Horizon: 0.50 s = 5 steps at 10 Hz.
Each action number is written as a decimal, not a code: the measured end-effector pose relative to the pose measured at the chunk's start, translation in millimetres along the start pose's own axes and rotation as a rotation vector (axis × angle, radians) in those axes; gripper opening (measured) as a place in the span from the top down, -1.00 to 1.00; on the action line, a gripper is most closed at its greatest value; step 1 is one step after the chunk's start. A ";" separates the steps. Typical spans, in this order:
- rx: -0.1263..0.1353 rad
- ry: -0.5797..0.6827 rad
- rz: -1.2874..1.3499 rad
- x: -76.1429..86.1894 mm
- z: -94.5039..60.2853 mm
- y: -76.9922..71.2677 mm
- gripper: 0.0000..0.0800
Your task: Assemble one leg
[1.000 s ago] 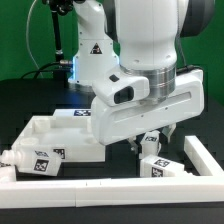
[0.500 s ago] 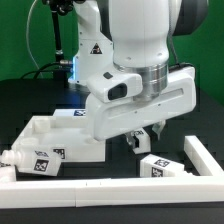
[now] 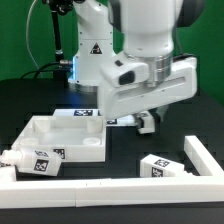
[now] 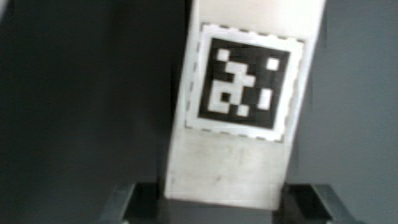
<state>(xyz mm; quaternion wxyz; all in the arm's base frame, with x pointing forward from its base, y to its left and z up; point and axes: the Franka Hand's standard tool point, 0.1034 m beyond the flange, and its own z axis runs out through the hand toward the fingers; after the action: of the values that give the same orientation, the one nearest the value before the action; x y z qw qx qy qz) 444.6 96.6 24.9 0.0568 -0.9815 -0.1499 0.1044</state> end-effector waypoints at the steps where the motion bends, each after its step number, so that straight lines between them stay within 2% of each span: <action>1: -0.004 -0.007 -0.008 -4.1 2.2 -8.2 0.30; 5: -0.008 -0.004 -0.024 -4.8 12.9 -22.5 0.30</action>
Offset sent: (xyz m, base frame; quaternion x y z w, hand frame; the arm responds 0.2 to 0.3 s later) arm 0.0006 0.0184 -0.0093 -0.0211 0.0169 0.0085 0.9996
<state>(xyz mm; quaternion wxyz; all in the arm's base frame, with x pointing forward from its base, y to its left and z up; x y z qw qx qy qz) 430.9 117.6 16.5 0.0537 -0.9797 -0.1621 0.1052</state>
